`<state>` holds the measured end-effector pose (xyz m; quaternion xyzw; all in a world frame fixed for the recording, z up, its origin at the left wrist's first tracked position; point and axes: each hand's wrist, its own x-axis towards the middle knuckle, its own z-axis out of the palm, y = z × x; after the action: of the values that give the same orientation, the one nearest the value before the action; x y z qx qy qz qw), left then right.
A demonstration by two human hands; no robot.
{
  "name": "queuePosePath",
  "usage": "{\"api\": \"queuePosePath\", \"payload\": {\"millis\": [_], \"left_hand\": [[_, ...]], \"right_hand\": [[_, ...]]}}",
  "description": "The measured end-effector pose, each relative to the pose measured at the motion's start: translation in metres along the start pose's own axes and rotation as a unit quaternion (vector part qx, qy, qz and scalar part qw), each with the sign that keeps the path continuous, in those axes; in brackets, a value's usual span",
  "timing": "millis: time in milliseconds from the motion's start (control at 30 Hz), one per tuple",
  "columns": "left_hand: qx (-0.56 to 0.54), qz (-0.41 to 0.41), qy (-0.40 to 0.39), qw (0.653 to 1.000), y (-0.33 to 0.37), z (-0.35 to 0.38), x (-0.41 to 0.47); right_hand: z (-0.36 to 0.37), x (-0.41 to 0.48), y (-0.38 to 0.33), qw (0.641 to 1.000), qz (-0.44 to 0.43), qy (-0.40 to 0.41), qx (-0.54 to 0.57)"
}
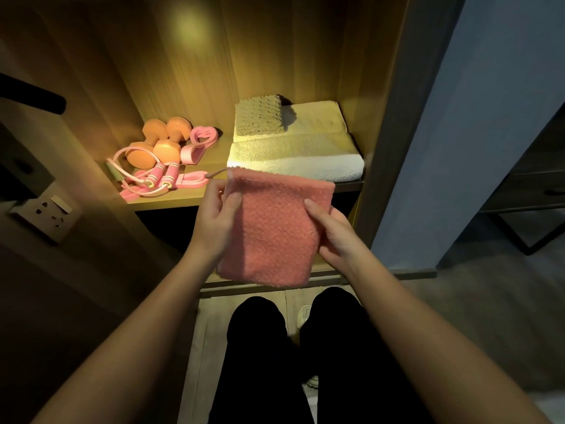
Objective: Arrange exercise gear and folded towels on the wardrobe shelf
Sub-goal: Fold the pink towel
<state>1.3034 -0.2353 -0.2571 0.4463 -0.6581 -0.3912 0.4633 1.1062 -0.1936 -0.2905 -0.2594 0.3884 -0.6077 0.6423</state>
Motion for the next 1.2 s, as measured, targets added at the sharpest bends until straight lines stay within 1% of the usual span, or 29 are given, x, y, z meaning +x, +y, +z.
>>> {"api": "queuePosePath", "payload": {"millis": [67,133,200,267,333,400,500,567,633,700,767,800,833,867,900,933,967,1000,1033,1100,1133,1167,1200], "left_hand": [[-0.048,-0.072,0.009,0.996,0.002,0.001,-0.001],[-0.057,-0.104,0.018,0.993,0.004,0.004,-0.003],[-0.018,-0.08,0.063,0.995,0.002,0.008,-0.005],[0.008,-0.049,0.125,0.991,-0.001,0.014,-0.007],[0.003,-0.04,0.163,0.986,-0.001,0.019,-0.007],[0.0,-0.042,0.166,0.985,0.001,0.02,-0.004],[0.01,-0.04,0.145,0.989,0.001,0.017,-0.001],[0.027,-0.019,0.138,0.99,0.001,0.017,-0.002],[0.044,-0.004,0.151,0.988,0.002,0.02,-0.004],[0.049,-0.016,0.169,0.984,0.002,0.021,-0.005],[0.045,-0.039,0.174,0.983,0.002,0.018,-0.004],[0.042,-0.049,0.175,0.982,0.001,0.015,-0.004],[0.037,-0.058,0.177,0.982,0.001,0.013,-0.003],[0.034,-0.066,0.18,0.981,0.0,0.01,-0.002],[0.036,-0.073,0.183,0.98,0.0,0.008,0.0],[0.042,-0.085,0.183,0.979,0.0,0.006,0.003],[0.04,-0.108,0.178,0.977,0.0,0.005,0.006],[0.018,-0.142,0.165,0.976,0.001,0.004,0.008],[-0.035,-0.188,0.135,0.972,0.002,0.005,0.009],[-0.164,-0.292,0.041,0.941,0.006,0.005,0.004],[-0.194,-0.317,-0.004,0.929,0.005,0.005,-0.001],[-0.197,-0.32,-0.039,0.926,0.001,0.008,-0.006],[-0.183,-0.317,-0.053,0.929,-0.003,0.012,-0.01]], "right_hand": [[0.0,-0.001,-0.001,0.999,-0.027,0.003,-0.022],[0.0,-0.002,-0.003,0.997,-0.053,0.006,-0.056],[0.0,-0.003,-0.003,0.986,-0.106,0.038,-0.125],[0.003,-0.003,-0.004,0.961,-0.173,0.079,-0.201],[0.006,-0.005,-0.005,0.95,-0.199,0.094,-0.222],[0.007,-0.006,-0.011,0.949,-0.188,0.089,-0.235],[0.01,-0.009,-0.021,0.945,-0.171,0.093,-0.263],[0.014,-0.009,-0.022,0.928,-0.204,0.13,-0.284],[0.019,-0.008,-0.018,0.905,-0.251,0.17,-0.298],[0.025,-0.008,-0.016,0.898,-0.266,0.179,-0.3],[0.025,-0.008,-0.017,0.909,-0.233,0.161,-0.306],[0.023,-0.008,-0.017,0.917,-0.198,0.14,-0.317],[0.021,-0.01,-0.018,0.93,-0.144,0.116,-0.318],[0.017,-0.011,-0.017,0.951,-0.073,0.083,-0.289],[0.014,-0.014,-0.017,0.971,0.004,0.044,-0.235],[0.011,-0.017,-0.013,0.98,0.061,0.019,-0.19],[0.008,-0.02,-0.01,0.982,0.095,0.002,-0.161],[0.006,-0.021,-0.006,0.983,0.107,0.0,-0.151],[0.004,-0.021,-0.003,0.985,0.105,0.01,-0.139],[-0.001,-0.021,-0.001,0.989,0.085,0.04,-0.115],[-0.003,-0.021,-0.003,0.99,0.073,0.048,-0.111],[-0.005,-0.021,-0.004,0.99,0.061,0.05,-0.114],[-0.007,-0.02,-0.005,0.991,0.049,0.05,-0.117]]}}
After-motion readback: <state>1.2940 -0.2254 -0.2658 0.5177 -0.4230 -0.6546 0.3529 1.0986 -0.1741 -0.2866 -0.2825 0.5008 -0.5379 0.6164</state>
